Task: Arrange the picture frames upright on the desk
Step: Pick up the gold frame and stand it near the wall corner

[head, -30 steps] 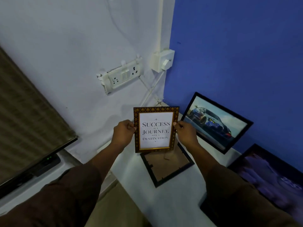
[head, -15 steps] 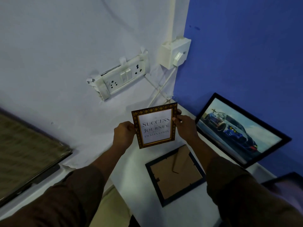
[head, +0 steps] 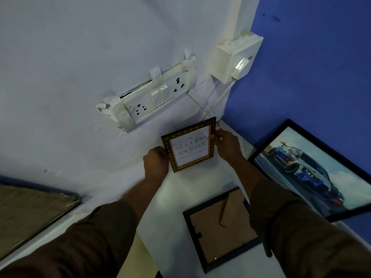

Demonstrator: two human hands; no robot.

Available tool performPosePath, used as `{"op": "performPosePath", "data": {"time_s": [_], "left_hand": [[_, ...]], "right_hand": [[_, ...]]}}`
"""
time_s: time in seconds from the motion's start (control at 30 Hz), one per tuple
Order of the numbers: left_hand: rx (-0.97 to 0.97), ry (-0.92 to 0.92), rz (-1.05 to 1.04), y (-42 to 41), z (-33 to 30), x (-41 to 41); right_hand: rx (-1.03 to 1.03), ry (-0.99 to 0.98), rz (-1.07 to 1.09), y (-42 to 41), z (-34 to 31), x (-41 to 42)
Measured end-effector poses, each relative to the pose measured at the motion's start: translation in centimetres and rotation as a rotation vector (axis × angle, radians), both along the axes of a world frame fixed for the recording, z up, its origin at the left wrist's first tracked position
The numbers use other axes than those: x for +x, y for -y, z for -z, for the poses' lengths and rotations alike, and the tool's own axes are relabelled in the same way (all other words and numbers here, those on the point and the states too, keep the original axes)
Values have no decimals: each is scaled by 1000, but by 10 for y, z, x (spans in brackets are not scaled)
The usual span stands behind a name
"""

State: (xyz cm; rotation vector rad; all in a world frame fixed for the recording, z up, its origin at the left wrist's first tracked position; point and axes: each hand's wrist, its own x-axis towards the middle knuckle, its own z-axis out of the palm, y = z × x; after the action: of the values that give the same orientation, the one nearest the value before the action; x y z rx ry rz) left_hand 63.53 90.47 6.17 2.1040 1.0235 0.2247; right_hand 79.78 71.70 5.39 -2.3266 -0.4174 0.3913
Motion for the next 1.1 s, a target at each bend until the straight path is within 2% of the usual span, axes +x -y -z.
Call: {"op": "performPosePath", "data": {"time_s": [0.43, 0.73, 0.9, 1.1], "left_hand": [[-117, 0, -34, -2, 14, 0], [-207, -43, -40, 42, 14, -46], [-248, -189, 159, 87, 27, -85], [-321, -411, 395, 125, 44, -118]], "right_hand": [[53, -142, 33, 10, 5, -12], [58, -207, 154, 81, 12, -69], [29, -253, 295, 152, 33, -132], [-115, -268, 434, 208, 54, -205]]}}
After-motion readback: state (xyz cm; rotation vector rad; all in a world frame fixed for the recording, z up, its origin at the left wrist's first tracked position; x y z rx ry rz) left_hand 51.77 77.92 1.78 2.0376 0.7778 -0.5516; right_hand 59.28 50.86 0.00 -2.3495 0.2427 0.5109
